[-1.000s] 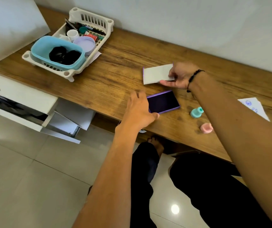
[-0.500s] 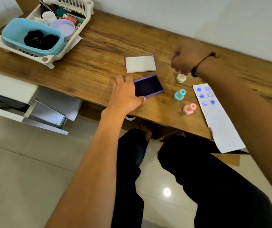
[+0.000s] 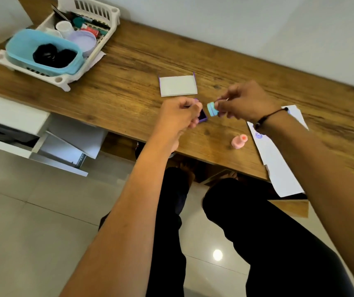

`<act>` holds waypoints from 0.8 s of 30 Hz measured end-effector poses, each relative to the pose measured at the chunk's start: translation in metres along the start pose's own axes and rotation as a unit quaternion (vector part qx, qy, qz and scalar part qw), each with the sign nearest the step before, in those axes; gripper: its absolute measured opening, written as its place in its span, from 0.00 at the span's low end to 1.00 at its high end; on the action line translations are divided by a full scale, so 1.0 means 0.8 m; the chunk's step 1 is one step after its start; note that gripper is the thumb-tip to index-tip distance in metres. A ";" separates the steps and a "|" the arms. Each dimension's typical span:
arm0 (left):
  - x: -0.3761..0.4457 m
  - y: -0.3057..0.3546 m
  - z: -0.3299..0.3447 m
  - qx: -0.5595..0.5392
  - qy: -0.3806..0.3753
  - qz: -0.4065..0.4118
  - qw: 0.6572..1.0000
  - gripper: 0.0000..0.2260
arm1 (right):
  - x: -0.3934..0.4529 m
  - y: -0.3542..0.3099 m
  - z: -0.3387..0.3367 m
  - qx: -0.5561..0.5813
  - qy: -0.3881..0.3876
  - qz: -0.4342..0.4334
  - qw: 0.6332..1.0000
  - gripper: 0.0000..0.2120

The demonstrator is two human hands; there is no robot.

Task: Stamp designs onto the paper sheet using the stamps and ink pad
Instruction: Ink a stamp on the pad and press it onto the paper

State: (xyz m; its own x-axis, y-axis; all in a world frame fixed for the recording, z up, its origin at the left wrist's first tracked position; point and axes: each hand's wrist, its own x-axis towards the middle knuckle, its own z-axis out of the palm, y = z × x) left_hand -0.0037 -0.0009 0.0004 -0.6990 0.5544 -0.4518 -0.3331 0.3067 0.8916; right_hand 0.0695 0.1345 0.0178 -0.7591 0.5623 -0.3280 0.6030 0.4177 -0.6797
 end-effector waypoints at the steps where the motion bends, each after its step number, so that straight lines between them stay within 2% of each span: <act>1: -0.001 0.001 -0.001 -0.033 -0.018 -0.014 0.999 0.05 | -0.004 -0.004 -0.001 0.081 -0.010 0.001 0.997 0.03; 4: -0.004 0.005 -0.005 -0.094 -0.044 -0.028 0.994 0.06 | -0.005 -0.008 0.007 0.176 -0.025 -0.011 0.984 0.08; 7: -0.004 0.006 -0.012 -0.128 -0.033 -0.043 0.990 0.05 | -0.005 -0.014 0.022 0.193 -0.032 -0.022 0.980 0.09; 10: 0.000 0.006 -0.022 -0.188 -0.017 -0.062 0.980 0.05 | -0.003 -0.014 0.030 0.167 0.004 -0.065 0.984 0.13; 12: 0.004 0.006 -0.032 -0.202 0.006 -0.060 0.977 0.05 | 0.000 -0.015 0.035 0.101 0.035 -0.090 0.990 0.10; 14: 0.009 0.004 -0.041 -0.212 0.044 -0.063 0.974 0.06 | 0.005 -0.018 0.044 -0.017 0.060 -0.112 0.992 0.06; 15: 0.012 0.002 -0.046 -0.222 0.067 -0.071 0.970 0.06 | 0.010 -0.020 0.050 -0.088 0.071 -0.131 0.985 0.08; 18: 0.018 -0.006 -0.052 -0.239 0.126 -0.101 0.957 0.04 | 0.026 -0.027 0.075 -0.237 0.061 -0.184 0.952 0.12; 21: 0.022 -0.013 -0.052 -0.234 0.153 -0.130 0.951 0.13 | 0.040 -0.031 0.094 -0.356 0.044 -0.191 0.914 0.11; 24: 0.024 -0.013 -0.050 -0.231 0.144 -0.147 0.951 0.17 | 0.043 -0.031 0.105 -0.423 0.019 -0.197 0.884 0.11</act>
State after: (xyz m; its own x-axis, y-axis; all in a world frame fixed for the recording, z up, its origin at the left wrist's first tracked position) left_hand -0.0389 -0.0246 -0.0166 -0.6551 0.2426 -0.7155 -0.7365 0.0063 0.6764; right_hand 0.0074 0.0835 -0.0316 -0.9520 0.2711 -0.1424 0.2736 0.9619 0.0027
